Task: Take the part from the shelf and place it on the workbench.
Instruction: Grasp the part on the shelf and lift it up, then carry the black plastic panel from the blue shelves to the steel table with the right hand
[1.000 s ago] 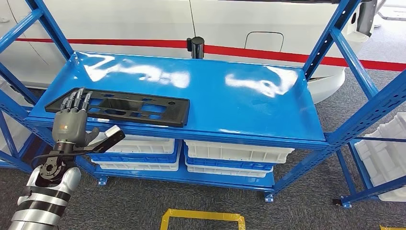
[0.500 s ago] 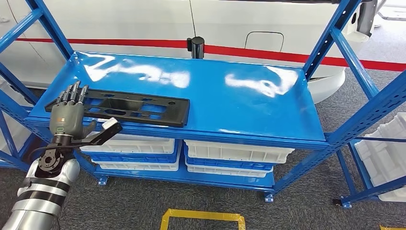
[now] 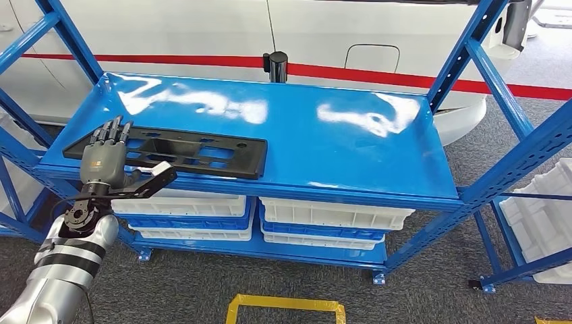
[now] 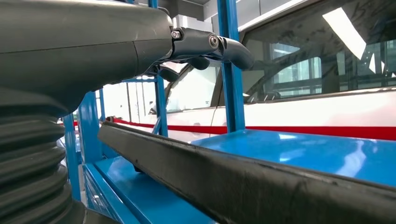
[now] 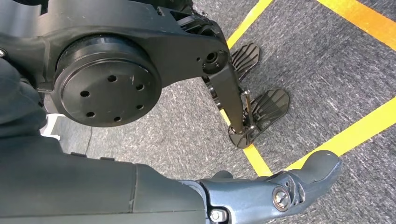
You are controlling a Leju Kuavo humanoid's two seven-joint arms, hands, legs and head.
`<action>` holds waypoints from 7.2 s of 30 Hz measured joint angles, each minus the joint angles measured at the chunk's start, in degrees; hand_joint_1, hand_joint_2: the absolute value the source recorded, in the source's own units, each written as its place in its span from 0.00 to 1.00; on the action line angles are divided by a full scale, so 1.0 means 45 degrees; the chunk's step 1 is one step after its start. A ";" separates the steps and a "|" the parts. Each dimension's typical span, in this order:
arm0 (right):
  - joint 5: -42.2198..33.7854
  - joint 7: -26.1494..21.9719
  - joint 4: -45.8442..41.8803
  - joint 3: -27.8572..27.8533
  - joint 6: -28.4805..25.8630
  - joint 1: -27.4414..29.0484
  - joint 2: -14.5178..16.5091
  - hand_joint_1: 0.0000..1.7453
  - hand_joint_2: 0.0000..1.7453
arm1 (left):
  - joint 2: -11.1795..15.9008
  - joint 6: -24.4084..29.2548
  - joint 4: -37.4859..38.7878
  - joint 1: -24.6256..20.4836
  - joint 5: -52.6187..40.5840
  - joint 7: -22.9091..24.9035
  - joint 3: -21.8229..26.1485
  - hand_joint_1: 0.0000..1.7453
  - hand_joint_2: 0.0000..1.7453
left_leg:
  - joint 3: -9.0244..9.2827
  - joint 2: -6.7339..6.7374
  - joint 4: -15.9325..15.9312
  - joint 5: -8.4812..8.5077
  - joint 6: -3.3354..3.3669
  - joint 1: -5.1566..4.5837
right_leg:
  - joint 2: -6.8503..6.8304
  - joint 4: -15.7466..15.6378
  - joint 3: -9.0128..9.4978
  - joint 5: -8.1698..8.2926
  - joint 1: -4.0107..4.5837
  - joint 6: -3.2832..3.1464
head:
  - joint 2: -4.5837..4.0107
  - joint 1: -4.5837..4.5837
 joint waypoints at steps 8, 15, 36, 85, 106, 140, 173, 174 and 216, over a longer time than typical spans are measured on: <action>0.0051 0.0006 0.0000 0.0085 0.0035 -0.0022 0.0000 0.00 0.00 | -0.0370 0.0001 0.0477 -0.0518 -0.0330 -0.0175 -0.0318 0.00 1.00 | -0.0001 -0.0002 0.0001 0.0001 0.0001 -0.0001 | 0.0000 0.0000 0.0004 0.0002 -0.0001 0.0001 | 0.0000 0.0000; 0.0084 0.0006 0.0000 0.0097 0.0081 -0.0060 0.0005 0.00 0.00 | -0.0653 -0.0152 0.0482 -0.0836 -0.0387 -0.0260 -0.0696 0.00 1.00 | -0.0001 0.0000 0.0003 0.0001 0.0001 -0.0002 | 0.0001 0.0001 0.0007 0.0004 -0.0001 0.0003 | 0.0000 0.0000; 0.0125 0.0178 0.0018 0.0102 0.0129 -0.0058 -0.0024 0.00 0.00 | -0.0892 -0.2153 0.1680 -0.1323 0.0177 0.0302 -0.1098 1.00 0.00 | -0.0001 0.0000 0.0003 0.0001 0.0000 -0.0001 | 0.0001 0.0005 0.0008 0.0004 0.0000 0.0003 | 0.0000 -0.0001; 0.0132 -0.0062 0.0155 0.0097 -0.0142 0.0005 0.0194 0.00 0.00 | -0.1661 0.3547 -0.4877 0.1483 0.1381 -0.2253 -0.0893 1.00 0.00 | -0.0149 -0.0232 -0.0252 0.0347 0.0309 0.0056 | 0.0443 0.2855 -0.1606 -0.0829 -0.0220 0.0401 | 0.0000 0.0077; -0.0057 0.0652 0.0189 -0.0051 -0.0793 0.0016 0.0217 0.00 0.00 | -0.1756 0.3807 -0.5609 0.1717 0.1219 -0.2395 -0.1177 1.00 0.00 | 0.0826 -0.0166 -0.0011 -0.0694 -0.0033 -0.0126 | 0.0475 0.0422 -0.1416 0.1120 -0.0042 -0.0024 | 0.0000 -0.0054; -0.0920 0.0737 0.0159 -0.0975 -0.1462 0.0228 0.0095 0.00 0.00 | -0.1373 0.4266 -0.6880 0.3088 0.2070 -0.2686 -0.0539 1.00 0.00 | 0.0234 -0.0205 0.0096 -0.0334 0.0227 0.0030 | 0.0474 0.1007 -0.1706 0.0441 -0.0125 0.0169 | 0.0000 -0.0070; -0.0275 0.0130 0.0092 -0.1195 -0.2728 0.0204 0.0103 0.00 0.00 | -0.1535 0.4533 -0.7440 0.3849 0.2240 -0.3095 -0.0077 1.00 0.00 | -0.0090 -0.0159 0.0108 -0.0082 0.0355 0.0098 | 0.0447 0.2931 -0.2657 -0.0667 -0.0097 -0.0019 | 0.0000 0.0034; -0.0290 0.0107 0.0092 -0.1195 -0.2721 0.0200 0.0087 0.00 0.00 | -0.1540 0.4530 -0.7446 0.3872 0.2235 -0.3096 -0.0077 1.00 0.00 | -0.0283 -0.0162 0.0113 0.0063 0.0357 0.0081 | 0.0457 0.3684 -0.2823 -0.0985 -0.0097 0.0003 | 0.0000 0.0041; -0.1300 -0.1279 -0.0005 -0.1399 -0.0740 0.0144 -0.0095 0.00 0.00 | -0.1846 0.4336 -0.7620 0.3932 0.2448 -0.3214 -0.0340 1.00 0.00 | -0.1007 -0.0090 0.0070 0.0679 -0.0344 0.0135 | 0.0660 -0.0015 0.0080 -0.0050 -0.0126 -0.0255 | 0.0000 0.0051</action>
